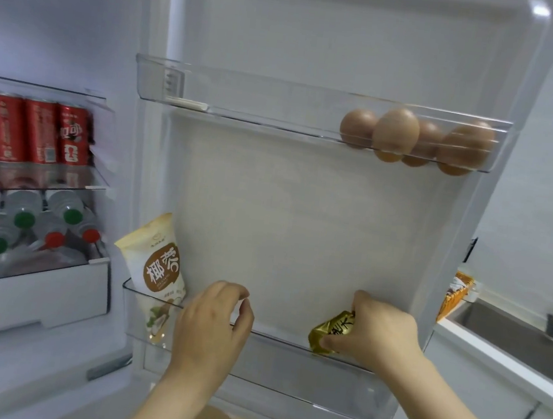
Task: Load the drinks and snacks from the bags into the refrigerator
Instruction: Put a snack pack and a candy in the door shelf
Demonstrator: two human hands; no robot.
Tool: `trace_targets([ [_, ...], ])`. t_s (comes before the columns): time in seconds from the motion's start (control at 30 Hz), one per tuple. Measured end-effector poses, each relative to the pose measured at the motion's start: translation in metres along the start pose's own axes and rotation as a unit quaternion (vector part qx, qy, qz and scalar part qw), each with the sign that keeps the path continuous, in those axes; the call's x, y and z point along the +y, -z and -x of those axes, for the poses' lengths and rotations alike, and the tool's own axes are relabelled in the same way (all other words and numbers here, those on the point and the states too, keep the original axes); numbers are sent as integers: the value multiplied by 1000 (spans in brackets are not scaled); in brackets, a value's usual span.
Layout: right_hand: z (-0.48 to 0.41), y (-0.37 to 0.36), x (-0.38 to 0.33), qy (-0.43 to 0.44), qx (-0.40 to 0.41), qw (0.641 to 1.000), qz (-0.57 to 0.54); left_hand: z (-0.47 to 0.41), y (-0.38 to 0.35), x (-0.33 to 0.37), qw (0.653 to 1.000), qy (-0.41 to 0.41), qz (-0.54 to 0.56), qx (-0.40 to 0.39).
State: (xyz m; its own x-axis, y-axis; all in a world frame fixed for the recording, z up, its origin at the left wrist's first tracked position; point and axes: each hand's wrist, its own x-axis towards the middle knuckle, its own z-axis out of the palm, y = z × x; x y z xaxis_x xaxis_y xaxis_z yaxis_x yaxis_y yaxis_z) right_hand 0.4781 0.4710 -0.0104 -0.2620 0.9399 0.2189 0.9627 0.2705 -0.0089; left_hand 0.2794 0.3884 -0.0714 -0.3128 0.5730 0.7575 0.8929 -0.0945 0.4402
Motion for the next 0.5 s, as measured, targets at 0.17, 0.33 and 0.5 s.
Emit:
trace_targets([
  [0.17, -3, 0, -5, 31, -36, 997, 65, -1, 2, 1, 1000, 2, 2, -11],
  [0.33, -6, -5, -8, 41, -52, 993, 94, -1, 1, -1, 1000, 3, 1, -14],
  [0.5, -6, -10, -6, 35, -42, 996, 74, -1, 3, -2, 1000, -1, 1, -14],
])
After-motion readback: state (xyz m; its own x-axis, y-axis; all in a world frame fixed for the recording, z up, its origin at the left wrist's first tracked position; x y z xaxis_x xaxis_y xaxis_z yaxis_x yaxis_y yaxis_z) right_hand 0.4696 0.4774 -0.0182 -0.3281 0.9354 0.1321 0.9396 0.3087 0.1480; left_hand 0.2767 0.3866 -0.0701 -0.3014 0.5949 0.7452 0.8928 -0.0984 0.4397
